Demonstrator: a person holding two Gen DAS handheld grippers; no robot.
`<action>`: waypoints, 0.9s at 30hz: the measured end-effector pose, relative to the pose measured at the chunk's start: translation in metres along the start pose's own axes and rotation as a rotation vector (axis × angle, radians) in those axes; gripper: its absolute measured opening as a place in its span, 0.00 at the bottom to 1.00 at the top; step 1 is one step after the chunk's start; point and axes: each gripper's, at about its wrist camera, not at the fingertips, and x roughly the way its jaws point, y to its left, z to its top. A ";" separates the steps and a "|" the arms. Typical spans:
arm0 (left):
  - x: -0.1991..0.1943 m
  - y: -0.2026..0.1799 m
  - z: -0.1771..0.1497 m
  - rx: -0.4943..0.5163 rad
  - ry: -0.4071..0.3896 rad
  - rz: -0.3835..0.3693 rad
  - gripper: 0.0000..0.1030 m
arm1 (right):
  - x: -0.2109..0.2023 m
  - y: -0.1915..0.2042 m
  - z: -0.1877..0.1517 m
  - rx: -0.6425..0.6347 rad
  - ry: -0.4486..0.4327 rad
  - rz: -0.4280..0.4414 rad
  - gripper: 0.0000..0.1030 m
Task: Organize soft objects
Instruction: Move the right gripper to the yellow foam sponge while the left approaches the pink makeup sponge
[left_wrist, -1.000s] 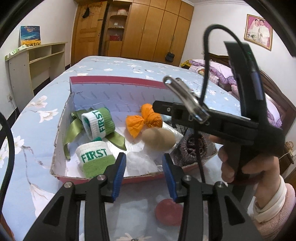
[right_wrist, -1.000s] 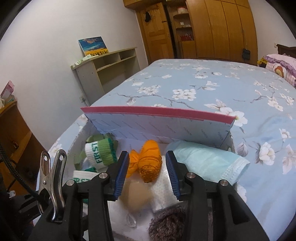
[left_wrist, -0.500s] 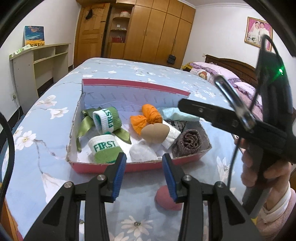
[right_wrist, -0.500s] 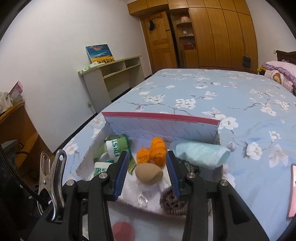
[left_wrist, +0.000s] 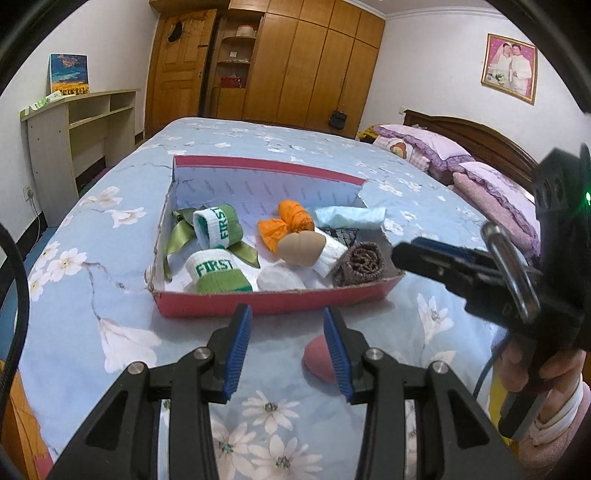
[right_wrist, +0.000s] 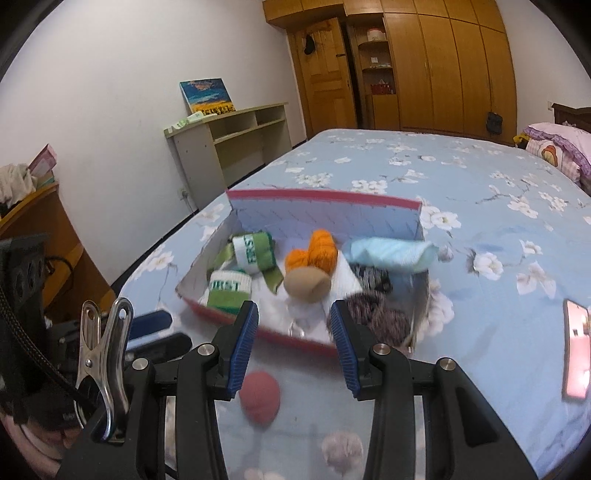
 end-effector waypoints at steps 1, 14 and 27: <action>-0.002 -0.001 -0.003 0.003 0.001 0.000 0.41 | -0.003 0.001 -0.004 -0.003 0.005 -0.003 0.41; -0.021 -0.008 -0.026 0.007 0.014 -0.017 0.41 | -0.036 0.015 -0.058 -0.031 0.099 0.001 0.41; -0.037 -0.012 -0.041 0.009 0.011 -0.025 0.41 | -0.052 0.008 -0.109 0.025 0.250 0.014 0.41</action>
